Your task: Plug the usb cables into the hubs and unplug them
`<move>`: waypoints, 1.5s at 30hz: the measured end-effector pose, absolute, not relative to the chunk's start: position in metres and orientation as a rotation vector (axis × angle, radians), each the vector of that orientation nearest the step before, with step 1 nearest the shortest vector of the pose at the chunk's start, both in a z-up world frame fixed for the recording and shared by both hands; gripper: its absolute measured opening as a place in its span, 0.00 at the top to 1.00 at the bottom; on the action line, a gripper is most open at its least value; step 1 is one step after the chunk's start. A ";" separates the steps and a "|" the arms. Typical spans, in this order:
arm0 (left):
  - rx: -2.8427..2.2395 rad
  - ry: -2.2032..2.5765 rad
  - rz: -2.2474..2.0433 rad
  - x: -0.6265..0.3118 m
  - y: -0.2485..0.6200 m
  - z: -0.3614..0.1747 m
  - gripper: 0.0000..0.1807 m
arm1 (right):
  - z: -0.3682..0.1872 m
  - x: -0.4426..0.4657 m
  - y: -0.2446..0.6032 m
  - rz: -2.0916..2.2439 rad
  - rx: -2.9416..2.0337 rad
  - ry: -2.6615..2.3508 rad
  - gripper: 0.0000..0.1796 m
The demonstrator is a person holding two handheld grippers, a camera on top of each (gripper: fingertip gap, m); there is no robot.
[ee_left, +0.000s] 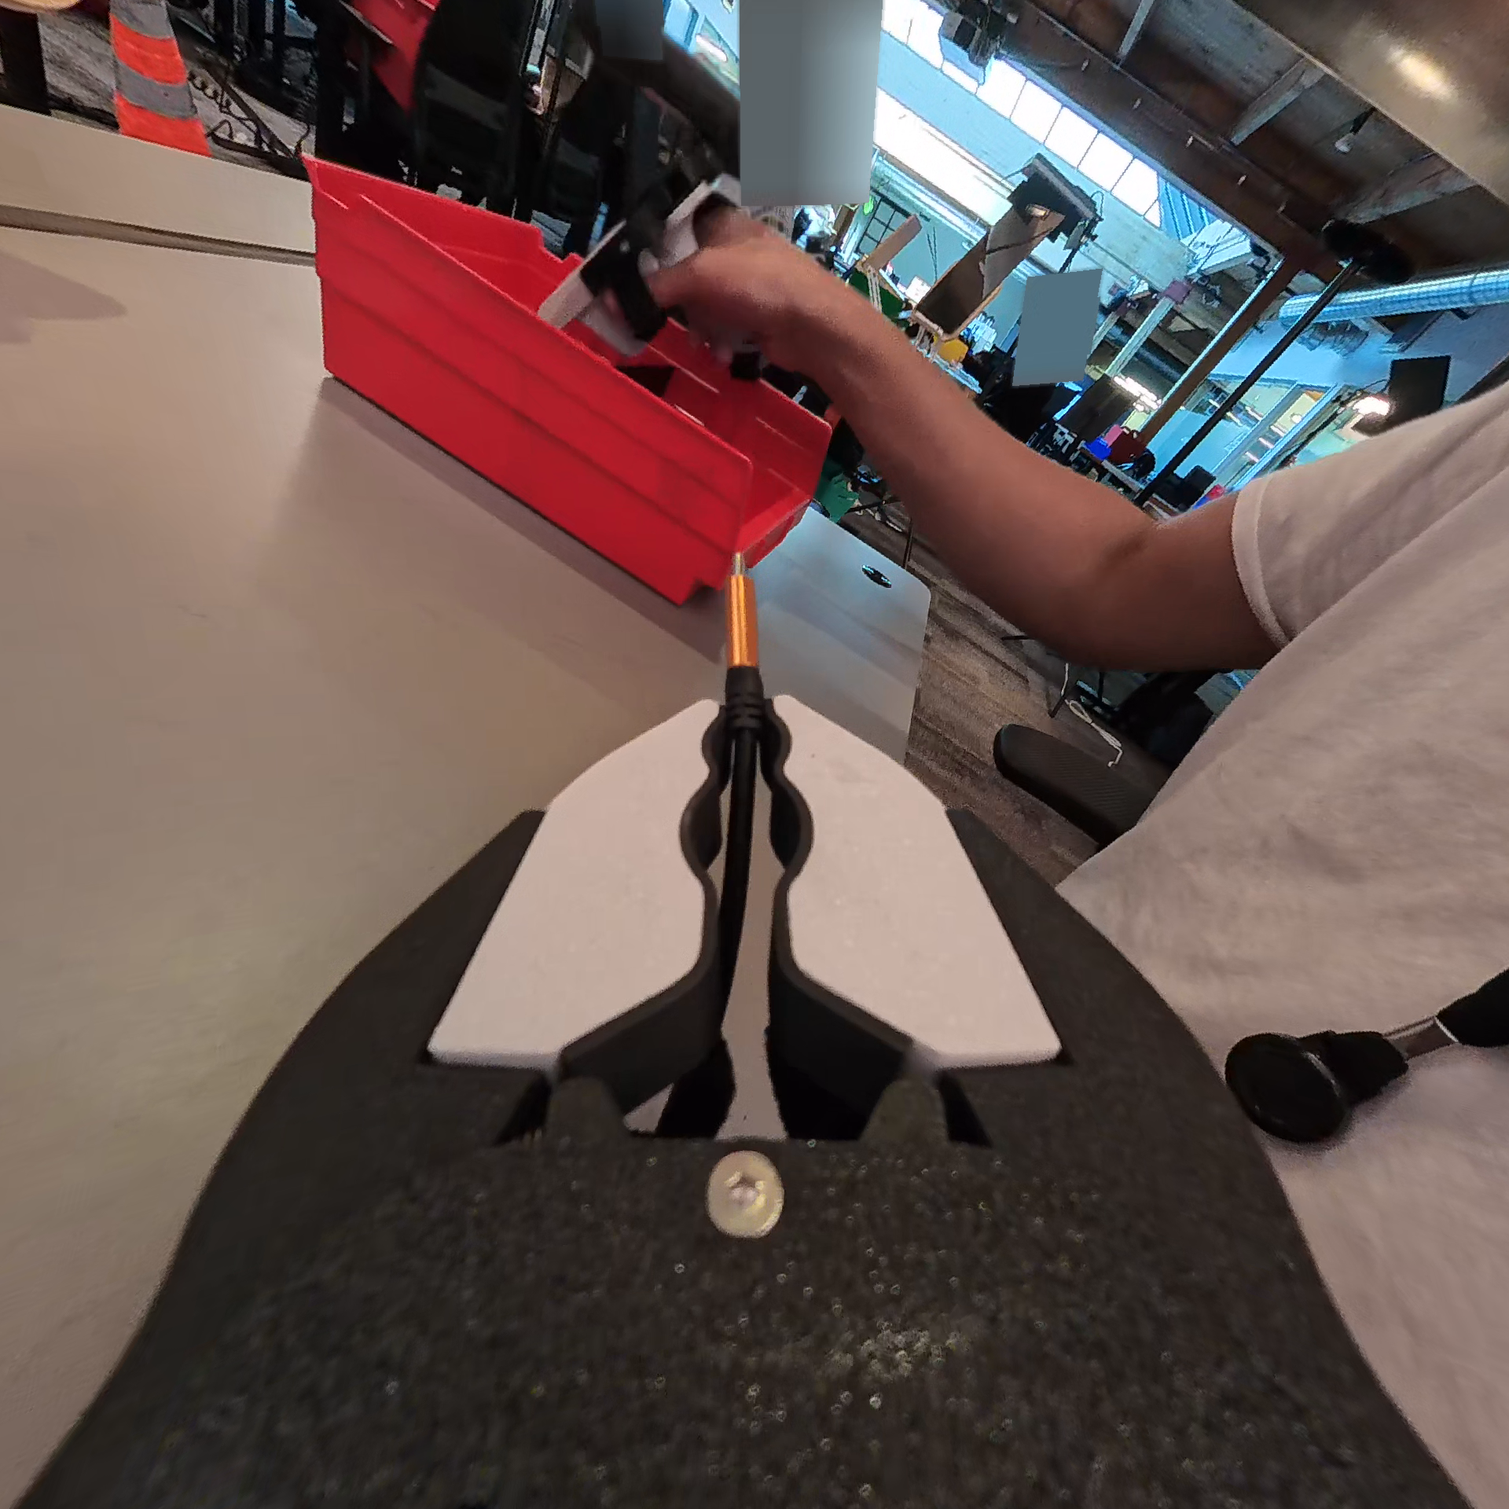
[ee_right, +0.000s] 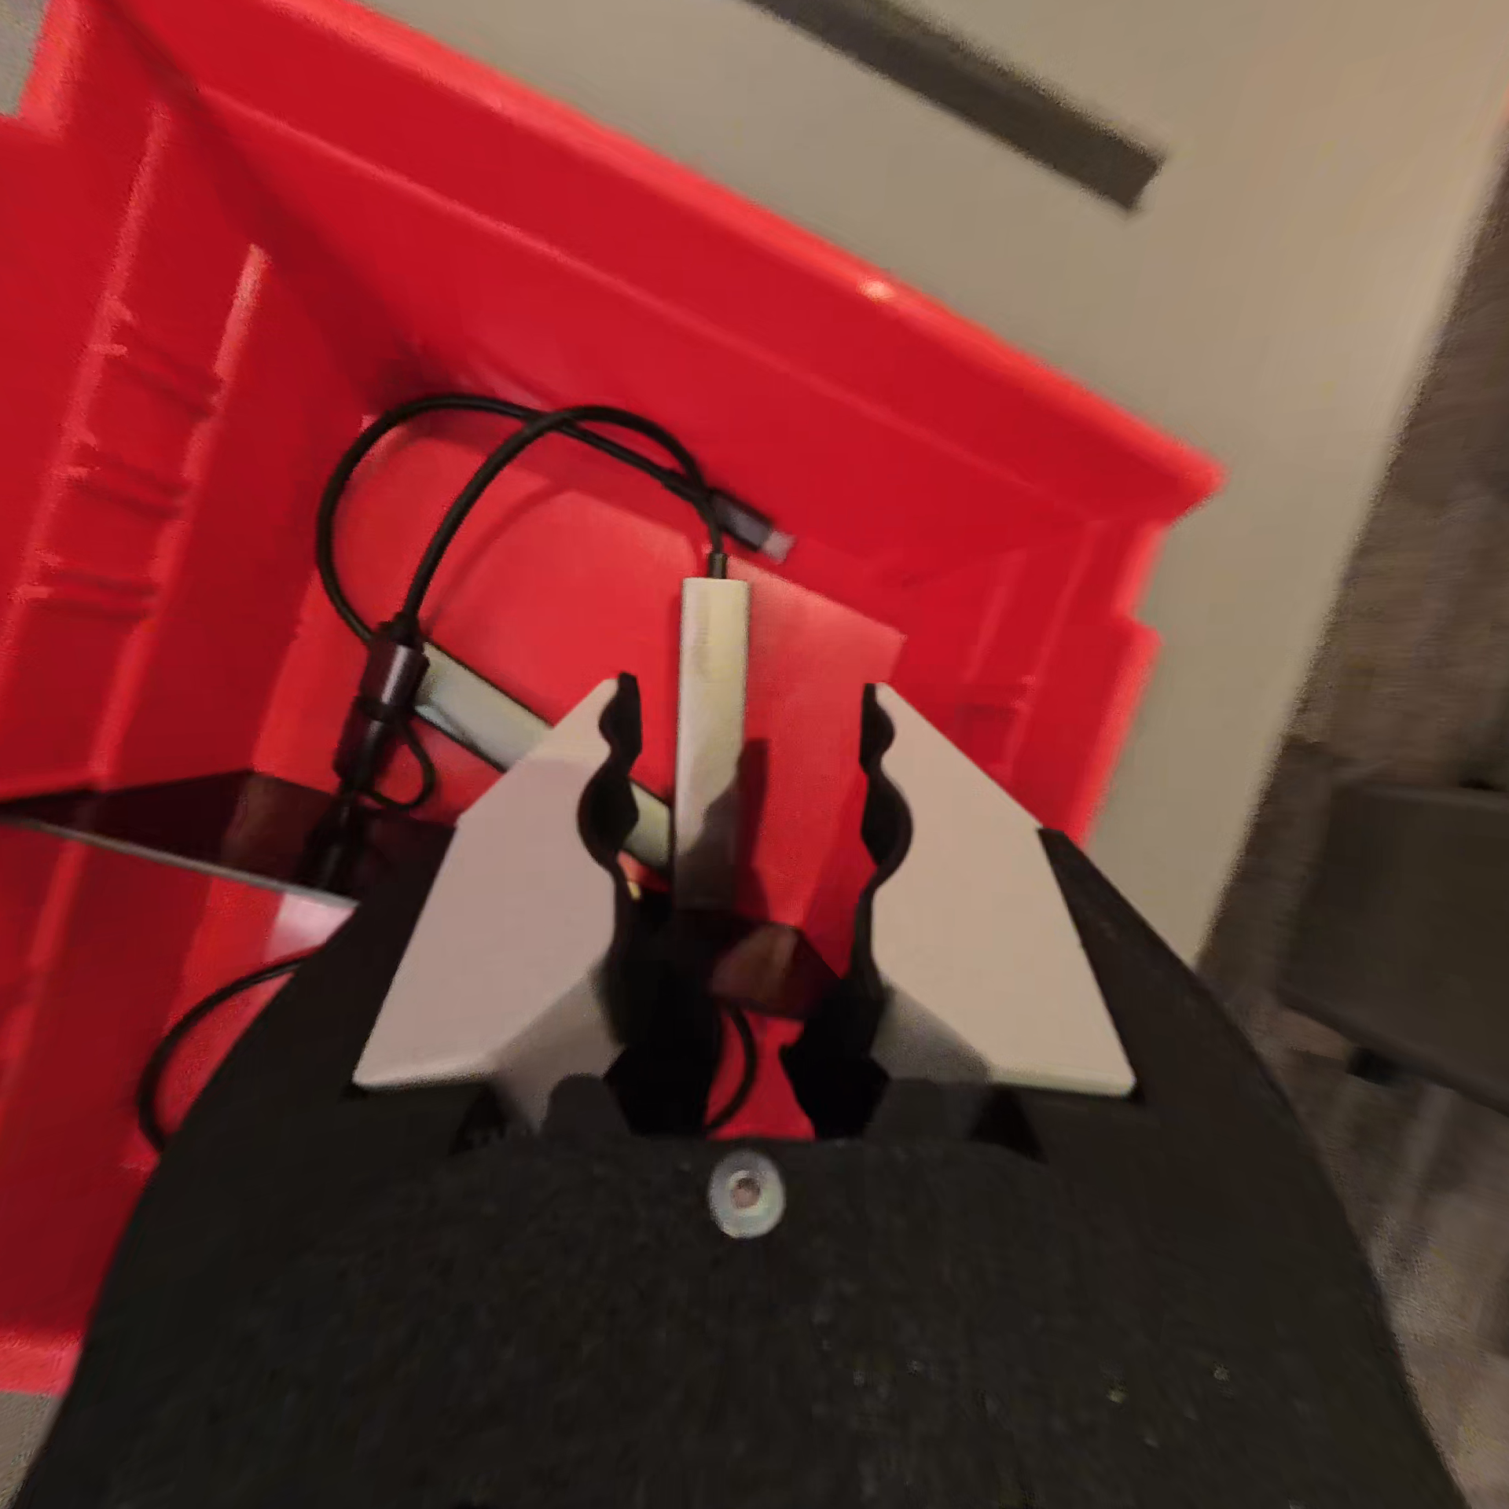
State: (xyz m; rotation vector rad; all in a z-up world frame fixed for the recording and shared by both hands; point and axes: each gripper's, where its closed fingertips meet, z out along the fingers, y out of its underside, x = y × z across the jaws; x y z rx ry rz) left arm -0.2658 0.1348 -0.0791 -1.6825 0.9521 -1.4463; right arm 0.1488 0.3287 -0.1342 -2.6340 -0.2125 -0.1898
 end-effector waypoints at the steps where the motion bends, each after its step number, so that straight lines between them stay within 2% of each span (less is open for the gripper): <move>1: -1.683 0.946 -1.466 -0.267 0.135 -0.077 0.97 | -0.118 0.146 0.327 -0.233 -2.588 -0.231 0.70; 3: -1.681 0.892 -1.553 -0.268 0.140 -0.065 0.97 | -0.084 0.104 0.321 -0.101 -2.453 -0.334 0.71; 6: -1.650 0.711 -1.741 -0.273 0.160 -0.034 0.97 | -0.037 -0.024 0.282 0.397 -2.161 -0.620 0.73; 10: -1.568 0.614 -1.887 -0.270 0.180 0.005 0.97 | -0.025 -0.185 0.185 0.966 -1.835 -0.988 0.76; 13: -1.513 0.615 -1.951 -0.257 0.186 0.024 0.97 | -0.034 -0.255 0.145 1.110 -1.714 -1.067 0.79; 18: -1.479 0.486 -2.083 -0.239 0.196 0.037 0.97 | -0.067 -0.290 0.154 0.863 -1.729 -1.104 0.78; 21: -1.458 0.436 -2.145 -0.234 0.195 0.041 0.97 | -0.078 -0.296 0.155 0.756 -1.703 -1.125 0.84; 22: -1.459 0.431 -2.156 -0.232 0.194 0.041 0.97 | -0.082 -0.296 0.153 0.728 -1.697 -1.141 0.94; 23: -1.462 0.437 -2.152 -0.231 0.193 0.039 0.97 | -0.082 -0.294 0.154 0.675 -1.675 -1.144 0.99; 26: -1.476 0.492 -2.009 -0.239 0.195 0.033 0.96 | -0.082 -0.286 0.141 0.730 -1.678 -1.180 0.99; 28: -1.509 0.557 -1.868 -0.251 0.196 0.025 0.88 | -0.080 -0.267 0.134 0.772 -1.707 -1.182 0.99; 34: -1.612 0.609 -1.696 -0.288 0.180 -0.020 0.84 | 0.008 -0.180 0.101 1.117 -1.682 -0.992 0.99; 38: -1.686 0.487 -1.647 -0.304 0.174 -0.059 0.84 | 0.027 -0.093 0.117 0.768 -1.911 -0.875 0.99; 45: -1.728 0.475 -1.371 -0.319 0.189 -0.075 0.87 | -0.002 0.027 0.140 0.143 -2.279 -0.997 0.98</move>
